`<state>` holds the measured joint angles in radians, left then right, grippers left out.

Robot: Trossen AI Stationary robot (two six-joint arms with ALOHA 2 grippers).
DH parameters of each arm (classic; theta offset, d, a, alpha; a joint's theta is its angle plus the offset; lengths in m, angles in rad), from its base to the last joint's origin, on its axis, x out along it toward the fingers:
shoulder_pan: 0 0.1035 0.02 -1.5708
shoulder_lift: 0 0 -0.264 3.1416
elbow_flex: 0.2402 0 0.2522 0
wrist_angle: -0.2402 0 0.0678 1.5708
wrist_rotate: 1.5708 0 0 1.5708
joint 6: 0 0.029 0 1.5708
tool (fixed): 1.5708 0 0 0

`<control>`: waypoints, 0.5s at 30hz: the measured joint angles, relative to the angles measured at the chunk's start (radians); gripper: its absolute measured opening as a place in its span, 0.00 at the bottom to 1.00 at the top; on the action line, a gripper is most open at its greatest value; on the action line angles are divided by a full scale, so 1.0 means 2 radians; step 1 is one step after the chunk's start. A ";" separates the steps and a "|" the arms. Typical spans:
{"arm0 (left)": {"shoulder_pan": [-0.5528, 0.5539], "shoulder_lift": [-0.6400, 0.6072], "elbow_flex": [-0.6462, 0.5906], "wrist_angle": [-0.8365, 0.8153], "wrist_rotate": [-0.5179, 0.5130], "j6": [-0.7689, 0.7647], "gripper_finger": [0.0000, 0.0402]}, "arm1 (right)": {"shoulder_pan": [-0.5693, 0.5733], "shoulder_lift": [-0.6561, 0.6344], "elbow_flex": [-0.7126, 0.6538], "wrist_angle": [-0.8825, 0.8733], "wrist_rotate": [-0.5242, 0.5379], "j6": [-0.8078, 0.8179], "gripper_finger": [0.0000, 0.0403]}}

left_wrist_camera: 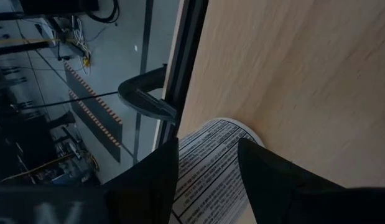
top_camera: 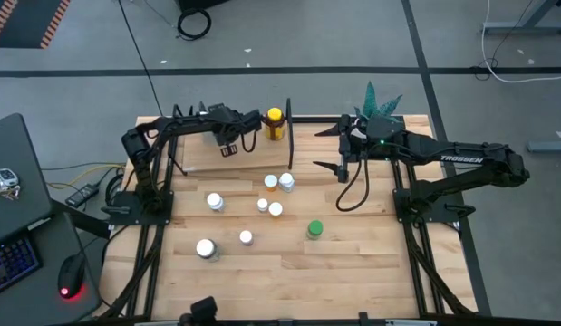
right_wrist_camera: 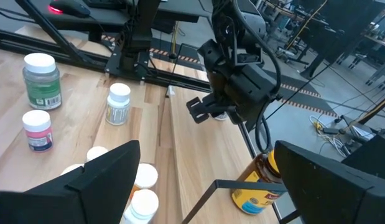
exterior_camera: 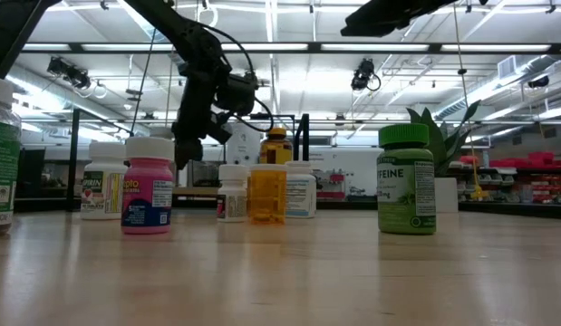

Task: Pick and place medicine bottles onto shelf by color
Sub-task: Put the white and purple pill bottle on the shelf

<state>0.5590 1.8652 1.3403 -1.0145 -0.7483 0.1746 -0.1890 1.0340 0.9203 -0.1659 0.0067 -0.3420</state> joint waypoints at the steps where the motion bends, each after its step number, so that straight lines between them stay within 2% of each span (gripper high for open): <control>1: 0.003 0.000 0.000 0.000 0.000 0.001 0.43 | 0.000 0.000 0.000 0.000 0.000 0.000 0.94; 15: 0.056 0.000 0.000 0.012 0.000 0.010 0.43 | 0.000 0.000 0.000 -0.001 0.000 0.001 0.94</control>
<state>0.6705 1.8652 1.3403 -0.9896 -0.7483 0.1942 -0.1890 1.0340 0.9203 -0.1673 0.0059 -0.3397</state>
